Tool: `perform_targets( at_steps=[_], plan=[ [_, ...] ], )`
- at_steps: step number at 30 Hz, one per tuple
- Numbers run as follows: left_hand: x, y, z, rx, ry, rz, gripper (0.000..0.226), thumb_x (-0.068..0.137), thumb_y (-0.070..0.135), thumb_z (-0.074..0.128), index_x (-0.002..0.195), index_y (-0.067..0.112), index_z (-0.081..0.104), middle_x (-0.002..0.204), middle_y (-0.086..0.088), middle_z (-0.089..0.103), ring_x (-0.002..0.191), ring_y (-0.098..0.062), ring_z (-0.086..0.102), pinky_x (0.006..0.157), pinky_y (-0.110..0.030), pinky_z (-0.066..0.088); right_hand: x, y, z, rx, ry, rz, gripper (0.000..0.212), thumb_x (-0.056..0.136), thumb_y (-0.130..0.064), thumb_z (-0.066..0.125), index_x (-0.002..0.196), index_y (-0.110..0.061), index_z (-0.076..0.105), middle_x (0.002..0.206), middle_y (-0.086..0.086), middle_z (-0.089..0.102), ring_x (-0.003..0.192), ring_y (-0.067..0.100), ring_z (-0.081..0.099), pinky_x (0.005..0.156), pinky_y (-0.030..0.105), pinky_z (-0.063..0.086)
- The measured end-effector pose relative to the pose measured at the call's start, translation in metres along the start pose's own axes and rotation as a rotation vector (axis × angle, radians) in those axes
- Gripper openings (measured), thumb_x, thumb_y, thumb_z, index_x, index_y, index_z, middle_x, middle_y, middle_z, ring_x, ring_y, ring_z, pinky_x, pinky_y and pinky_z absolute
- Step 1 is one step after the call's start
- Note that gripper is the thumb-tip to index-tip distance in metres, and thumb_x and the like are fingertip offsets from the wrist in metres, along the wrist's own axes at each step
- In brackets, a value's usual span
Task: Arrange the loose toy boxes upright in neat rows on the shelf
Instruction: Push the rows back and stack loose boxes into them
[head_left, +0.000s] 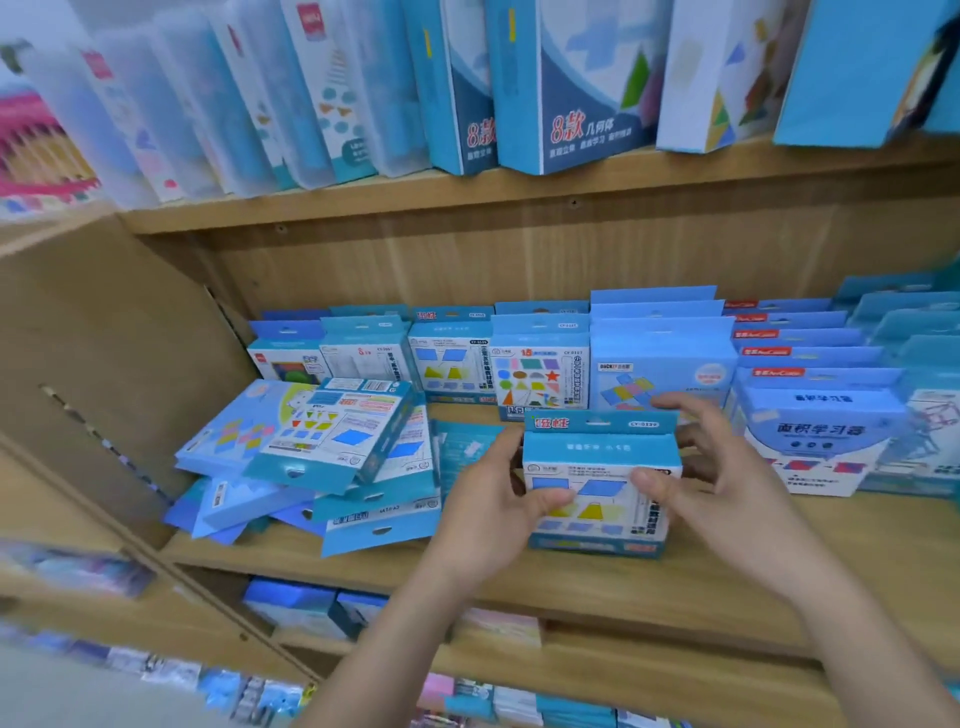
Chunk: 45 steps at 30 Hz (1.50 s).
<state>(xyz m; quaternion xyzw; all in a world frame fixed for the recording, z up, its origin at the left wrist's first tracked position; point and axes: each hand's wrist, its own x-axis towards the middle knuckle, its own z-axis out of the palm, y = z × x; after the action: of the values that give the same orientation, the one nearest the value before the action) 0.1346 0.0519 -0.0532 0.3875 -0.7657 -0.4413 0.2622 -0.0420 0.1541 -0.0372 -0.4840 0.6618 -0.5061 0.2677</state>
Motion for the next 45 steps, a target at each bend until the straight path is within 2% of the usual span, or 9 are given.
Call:
perform_targets(
  at_steps=[3, 6, 9, 17, 21, 31, 34, 38, 45],
  plan=[
    [0.001, 0.014, -0.021, 0.003, 0.061, 0.072, 0.036, 0.081, 0.019, 0.073, 0.105, 0.036, 0.052, 0.095, 0.020, 0.068, 0.087, 0.003, 0.063, 0.082, -0.025, 0.052, 0.012, -0.031, -0.006, -0.310, -0.091, -0.173, 0.070, 0.076, -0.034, 0.075, 0.121, -0.064, 0.032, 0.110, -0.022, 0.058, 0.093, 0.003, 0.061, 0.079, 0.031, 0.051],
    [0.009, 0.026, -0.044, 0.036, 0.120, 0.155, 0.038, 0.080, 0.018, 0.074, 0.111, 0.025, 0.054, 0.097, 0.013, 0.069, 0.073, -0.010, 0.059, 0.071, -0.023, 0.050, 0.035, -0.054, -0.004, -0.535, -0.133, -0.304, 0.053, 0.076, -0.040, 0.074, 0.121, -0.045, 0.047, 0.110, -0.017, 0.062, 0.095, 0.008, 0.056, 0.080, 0.029, 0.046],
    [0.020, 0.031, -0.070, -0.004, 0.221, 0.215, 0.040, 0.078, 0.012, 0.075, 0.110, 0.023, 0.054, 0.102, 0.009, 0.067, 0.068, -0.022, 0.047, 0.068, -0.023, 0.045, 0.059, -0.064, 0.008, -0.459, -0.073, -0.319, 0.040, 0.074, -0.037, 0.077, 0.107, -0.034, 0.055, 0.096, -0.013, 0.064, 0.087, 0.012, 0.059, 0.072, 0.031, 0.046],
    [0.051, 0.025, -0.147, 0.255, 0.251, 0.219, 0.024, 0.086, 0.015, 0.068, 0.106, 0.026, 0.061, 0.104, 0.015, 0.065, 0.085, 0.002, 0.062, 0.079, -0.020, 0.049, 0.107, -0.084, 0.051, -0.332, 0.051, -0.371, 0.033, 0.073, -0.030, 0.079, 0.089, -0.027, 0.051, 0.084, -0.007, 0.060, 0.077, 0.014, 0.056, 0.062, 0.030, 0.041],
    [0.070, 0.009, -0.183, 0.472, 0.291, 0.208, 0.021, 0.088, 0.014, 0.064, 0.107, 0.023, 0.064, 0.103, 0.013, 0.065, 0.094, -0.005, 0.060, 0.083, -0.027, 0.047, 0.131, -0.096, 0.072, -0.401, 0.027, -0.363, 0.034, 0.073, -0.028, 0.079, 0.087, -0.024, 0.049, 0.079, -0.014, 0.053, 0.072, 0.005, 0.054, 0.055, 0.029, 0.041],
    [0.147, -0.046, -0.243, 1.012, 0.015, 0.315, 0.064, 0.081, 0.024, 0.071, 0.137, 0.028, 0.041, 0.133, 0.000, 0.050, 0.122, -0.023, 0.037, 0.097, -0.042, 0.040, 0.166, -0.093, 0.123, -0.659, -0.067, -0.229, 0.034, 0.073, -0.019, 0.080, 0.087, -0.022, 0.048, 0.080, -0.007, 0.055, 0.065, 0.000, 0.049, 0.051, 0.018, 0.030],
    [0.163, -0.056, -0.242, 1.107, -0.054, 0.365, 0.072, 0.081, 0.031, 0.070, 0.142, 0.032, 0.030, 0.135, 0.001, 0.044, 0.124, -0.023, 0.035, 0.094, -0.041, 0.040, 0.172, -0.095, 0.132, -0.773, -0.064, -0.179, 0.036, 0.073, -0.025, 0.079, 0.090, -0.026, 0.047, 0.082, -0.007, 0.054, 0.074, 0.010, 0.053, 0.061, 0.027, 0.039],
    [0.175, -0.068, -0.242, 1.218, -0.095, 0.423, 0.075, 0.084, 0.030, 0.066, 0.144, 0.033, 0.021, 0.136, -0.001, 0.042, 0.124, -0.025, 0.037, 0.093, -0.041, 0.037, 0.177, -0.096, 0.142, -0.906, -0.047, -0.135, 0.040, 0.071, -0.034, 0.079, 0.097, -0.028, 0.049, 0.082, -0.008, 0.048, 0.091, 0.020, 0.051, 0.079, 0.039, 0.047],
    [0.186, -0.078, -0.243, 1.184, -0.110, 0.479, 0.069, 0.084, 0.023, 0.067, 0.141, 0.028, 0.028, 0.136, -0.005, 0.039, 0.123, -0.027, 0.038, 0.093, -0.040, 0.040, 0.189, -0.103, 0.148, -1.002, -0.082, -0.082, 0.042, 0.073, -0.036, 0.077, 0.102, -0.030, 0.047, 0.088, -0.004, 0.047, 0.094, 0.016, 0.046, 0.073, 0.032, 0.040]
  ],
)
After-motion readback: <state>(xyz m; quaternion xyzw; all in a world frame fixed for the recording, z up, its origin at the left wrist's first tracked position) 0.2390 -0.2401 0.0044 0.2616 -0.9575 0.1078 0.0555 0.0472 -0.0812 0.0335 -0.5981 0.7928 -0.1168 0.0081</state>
